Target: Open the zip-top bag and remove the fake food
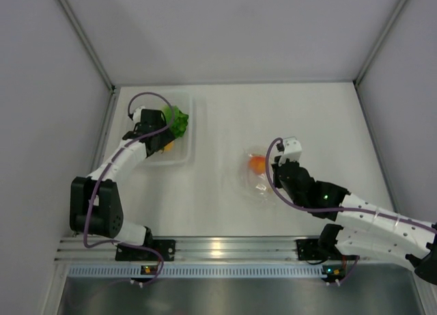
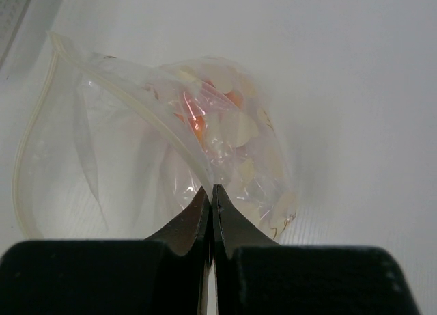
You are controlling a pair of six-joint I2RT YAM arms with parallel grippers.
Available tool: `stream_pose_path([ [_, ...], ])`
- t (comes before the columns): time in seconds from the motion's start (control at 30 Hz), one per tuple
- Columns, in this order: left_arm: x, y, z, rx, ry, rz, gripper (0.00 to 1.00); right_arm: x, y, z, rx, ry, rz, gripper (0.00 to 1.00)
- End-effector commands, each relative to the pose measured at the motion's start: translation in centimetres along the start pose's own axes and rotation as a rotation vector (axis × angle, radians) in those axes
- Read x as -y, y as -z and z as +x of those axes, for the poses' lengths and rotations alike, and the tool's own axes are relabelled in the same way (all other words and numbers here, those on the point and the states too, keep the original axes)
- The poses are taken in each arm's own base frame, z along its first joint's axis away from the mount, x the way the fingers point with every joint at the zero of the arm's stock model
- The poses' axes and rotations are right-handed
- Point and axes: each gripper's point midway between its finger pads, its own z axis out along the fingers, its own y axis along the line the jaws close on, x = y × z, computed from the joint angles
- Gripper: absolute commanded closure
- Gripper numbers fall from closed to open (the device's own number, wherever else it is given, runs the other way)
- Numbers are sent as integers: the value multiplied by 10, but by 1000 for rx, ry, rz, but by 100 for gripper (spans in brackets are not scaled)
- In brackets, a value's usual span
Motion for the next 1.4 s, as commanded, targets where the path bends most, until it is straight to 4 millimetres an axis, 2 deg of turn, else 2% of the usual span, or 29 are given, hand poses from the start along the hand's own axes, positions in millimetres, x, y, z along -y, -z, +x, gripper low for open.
stream_pose_path([
  [0.0,10,5,-12,17,-18,41,28,-5,2,-19,35,-24,-18,100],
  [0.07,9,7,-11,17,-21,45,19,-5,2,-19,34,-24,-19,100],
  [0.13,9,11,-12,23,-19,50,2,-6,2,-19,29,-21,-24,100],
  [0.37,21,39,-27,55,-21,128,2,-9,3,-21,26,-24,-39,100],
  [0.43,32,50,-26,38,-16,200,2,-12,4,-23,21,-24,-49,100],
  [0.47,39,62,-30,47,-5,243,2,-14,5,-23,18,-25,-59,100],
  [0.53,48,72,-36,72,-1,270,2,-17,6,-28,20,-32,-71,100],
  [0.57,63,79,-28,64,-39,307,2,-18,6,-29,21,-36,-75,100],
  [0.63,85,93,-26,71,-75,361,2,-20,7,-32,20,-42,-85,100],
  [0.67,102,106,-12,57,-113,411,2,-21,8,-32,16,-43,-87,100],
  [0.73,123,126,-6,62,-113,472,2,-23,9,-34,6,-51,-90,100],
  [0.77,140,144,7,57,-141,524,3,-22,10,-32,-13,-47,-86,100],
  [0.83,157,165,19,51,-147,589,3,-23,11,-32,-42,-69,-85,100],
  [0.87,172,189,33,45,-167,668,5,-24,12,-30,-61,-65,-92,100],
  [0.9,177,197,38,53,-147,685,5,-29,14,-28,-82,-72,-129,100],
  [0.93,189,219,55,48,-160,772,9,-32,14,-28,-97,-85,-156,100],
  [1.0,198,234,70,35,-163,824,11,-28,13,-28,-102,-95,-153,100],
  [1.03,201,242,76,30,-172,846,14,-24,11,-28,-103,-98,-145,100],
  [1.07,210,256,93,10,-203,883,21,-23,10,-28,-108,-98,-145,100],
  [1.13,216,266,107,5,-232,902,26,-21,8,-27,-121,-101,-155,100],
  [1.17,222,276,125,-16,-279,932,34,-22,6,-26,-129,-100,-169,100],
  [1.2,227,282,132,-11,-309,951,36,-30,8,-26,-136,-94,-227,100],
  [1.23,230,283,138,-9,-332,950,42,-29,6,-24,-145,-101,-235,100],
  [1.27,234,283,154,-25,-376,956,59,-31,6,-24,-153,-107,-252,100],
  [1.3,237,283,160,-26,-407,961,64,-30,6,-24,-153,-112,-253,100],
  [1.33,240,282,166,-32,-428,970,64,-28,4,-24,-151,-122,-248,100],
  [1.37,244,278,179,-61,-464,984,70,-29,5,-25,-152,-128,-263,100],
])
